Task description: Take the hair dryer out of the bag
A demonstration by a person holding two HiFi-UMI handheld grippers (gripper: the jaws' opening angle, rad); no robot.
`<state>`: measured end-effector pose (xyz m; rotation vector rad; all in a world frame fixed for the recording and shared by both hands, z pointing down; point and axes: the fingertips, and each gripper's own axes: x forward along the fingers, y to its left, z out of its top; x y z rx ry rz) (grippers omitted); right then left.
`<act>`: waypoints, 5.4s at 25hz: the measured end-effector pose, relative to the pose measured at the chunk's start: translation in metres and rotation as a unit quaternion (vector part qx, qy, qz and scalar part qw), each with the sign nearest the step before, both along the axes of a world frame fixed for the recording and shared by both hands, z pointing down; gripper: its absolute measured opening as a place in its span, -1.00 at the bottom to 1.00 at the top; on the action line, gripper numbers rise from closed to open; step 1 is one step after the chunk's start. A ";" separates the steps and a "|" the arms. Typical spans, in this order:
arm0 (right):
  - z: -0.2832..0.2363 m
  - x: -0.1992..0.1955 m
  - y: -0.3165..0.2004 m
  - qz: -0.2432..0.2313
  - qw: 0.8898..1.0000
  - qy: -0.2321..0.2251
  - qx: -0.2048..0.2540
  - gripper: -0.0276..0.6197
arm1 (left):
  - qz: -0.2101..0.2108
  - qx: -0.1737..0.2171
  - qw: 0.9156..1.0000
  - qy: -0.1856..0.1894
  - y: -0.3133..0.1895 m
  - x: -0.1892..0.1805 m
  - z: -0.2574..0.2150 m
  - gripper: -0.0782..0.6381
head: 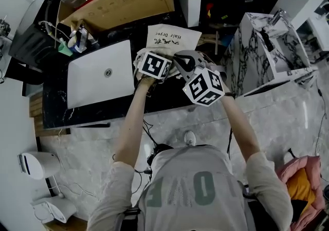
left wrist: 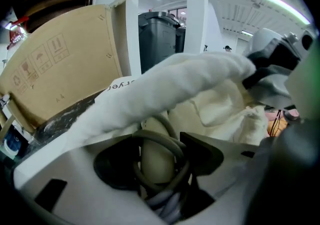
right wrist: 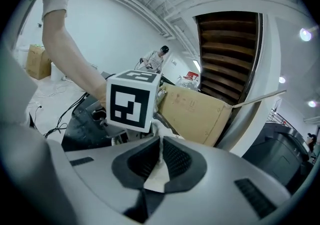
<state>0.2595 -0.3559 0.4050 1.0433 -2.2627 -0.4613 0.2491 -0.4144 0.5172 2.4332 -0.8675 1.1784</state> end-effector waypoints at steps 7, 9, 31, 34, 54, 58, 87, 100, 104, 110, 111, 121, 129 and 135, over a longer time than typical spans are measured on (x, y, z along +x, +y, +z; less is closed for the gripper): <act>-0.012 0.003 -0.002 0.017 0.999 0.018 0.026 -0.78 | -0.004 0.011 1.000 0.009 0.035 -0.007 -0.019 -0.01; -0.016 0.006 -0.002 0.023 0.999 0.020 0.031 -0.78 | -0.008 0.013 1.000 0.012 0.047 -0.013 -0.022 -0.01; -0.016 -0.005 0.009 0.024 0.998 0.039 0.032 -0.78 | -0.030 0.058 0.990 0.124 0.195 -0.065 -0.048 -0.01; -0.016 -0.004 0.008 0.028 0.998 0.039 0.031 -0.78 | -0.036 0.048 0.986 0.157 0.208 -0.065 -0.051 -0.01; -0.001 0.000 0.023 0.027 0.998 0.061 0.021 -0.78 | -0.130 0.158 0.949 0.239 0.203 -0.133 -0.131 -0.01; 0.016 0.003 0.047 0.015 0.996 0.083 0.022 -0.78 | -0.185 0.224 0.923 0.252 0.164 -0.150 -0.168 -0.01; 0.110 0.005 0.096 0.016 0.994 0.068 -0.080 -0.77 | -0.277 0.427 0.784 0.354 0.165 -0.172 -0.239 -0.01; 0.053 0.012 0.089 0.023 0.998 0.004 -0.050 -0.73 | -0.283 0.416 0.787 0.358 0.165 -0.165 -0.232 -0.01; -0.008 0.011 0.085 0.027 0.997 -0.075 -0.008 -0.57 | -0.278 0.420 0.790 0.351 0.168 -0.163 -0.230 -0.01; -0.088 0.029 0.093 0.084 0.965 -0.239 0.073 -0.53 | -0.276 0.427 0.790 0.344 0.177 -0.161 -0.229 -0.01; -0.096 0.035 0.096 0.102 0.956 -0.260 0.091 -0.53 | -0.275 0.428 0.791 0.341 0.179 -0.161 -0.228 -0.01; -0.067 0.053 0.119 0.191 0.917 -0.342 0.080 -0.80 | -0.279 0.440 0.790 0.322 0.197 -0.163 -0.216 -0.01; -0.067 0.049 0.115 0.181 0.925 -0.322 0.086 -0.80 | -0.288 0.437 0.789 0.323 0.194 -0.164 -0.214 -0.01; -0.058 0.049 0.117 0.182 0.928 -0.316 0.076 -0.80 | -0.293 0.427 0.788 0.334 0.192 -0.163 -0.210 -0.01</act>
